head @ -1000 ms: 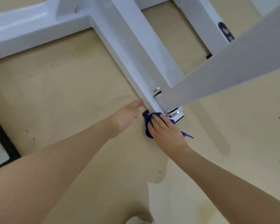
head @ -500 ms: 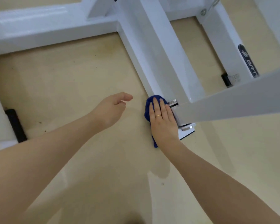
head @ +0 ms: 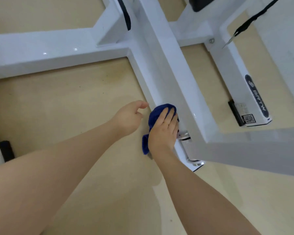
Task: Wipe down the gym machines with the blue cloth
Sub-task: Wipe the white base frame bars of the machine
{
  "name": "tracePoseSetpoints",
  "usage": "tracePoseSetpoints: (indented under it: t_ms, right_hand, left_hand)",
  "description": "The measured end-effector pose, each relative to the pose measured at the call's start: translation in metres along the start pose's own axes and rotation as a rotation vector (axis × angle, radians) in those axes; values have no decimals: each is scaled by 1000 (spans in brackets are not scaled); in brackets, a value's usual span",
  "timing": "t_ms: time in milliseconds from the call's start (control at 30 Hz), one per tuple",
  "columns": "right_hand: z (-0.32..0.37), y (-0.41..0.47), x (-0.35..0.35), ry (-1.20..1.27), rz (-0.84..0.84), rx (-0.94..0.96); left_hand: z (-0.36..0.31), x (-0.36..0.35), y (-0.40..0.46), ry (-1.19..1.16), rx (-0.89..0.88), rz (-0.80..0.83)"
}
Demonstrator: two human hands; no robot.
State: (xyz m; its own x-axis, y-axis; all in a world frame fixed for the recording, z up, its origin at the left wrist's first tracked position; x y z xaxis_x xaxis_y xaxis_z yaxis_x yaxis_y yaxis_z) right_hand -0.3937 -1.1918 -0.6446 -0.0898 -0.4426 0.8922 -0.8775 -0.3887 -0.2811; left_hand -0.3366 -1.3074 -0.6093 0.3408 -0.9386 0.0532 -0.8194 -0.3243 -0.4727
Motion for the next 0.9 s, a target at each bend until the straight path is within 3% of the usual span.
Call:
tracePoseSetpoints:
  t_ms: [133,233,300,400,500,600,800,900]
  right_hand:
    - [7,19,8,41,31,-94]
    - [-6,-9,2,27,-85,-103]
    - [-11,-14,-6,25,-57,-123]
    - [1,16,3,36,21,-107]
    - [18,47,20,73,43,-75]
    - [11,32,17,62,-72,-92]
    - [9,30,20,78,-63,-161]
    - [40,71,40,151,13,-69]
  left_hand:
    - [-31,-9,27,230,-160,126]
    - [-34,-5,48,700,-233,220]
    - [-32,5,63,1071,-264,216]
    - [-30,12,79,1314,-367,260]
    - [-25,19,88,1344,-421,341]
    - [-27,24,93,1299,-416,411]
    - [-40,33,99,1271,-450,514]
    - [-45,39,103,1063,-361,496]
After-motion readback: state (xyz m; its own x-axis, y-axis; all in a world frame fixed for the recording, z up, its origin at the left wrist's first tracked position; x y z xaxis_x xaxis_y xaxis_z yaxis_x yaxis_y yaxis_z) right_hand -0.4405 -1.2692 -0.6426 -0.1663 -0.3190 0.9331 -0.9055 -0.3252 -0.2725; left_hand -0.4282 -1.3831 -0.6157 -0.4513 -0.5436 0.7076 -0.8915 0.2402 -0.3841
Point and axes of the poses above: each hand's wrist, its own y-axis towards the middle knuckle, its own x-axis out of the back of the hand, z = x × y, the point moved 7 cm from there along y, towards the middle knuckle, and after that the axes turned 12 degrees about -y, right-handed, at the moved point
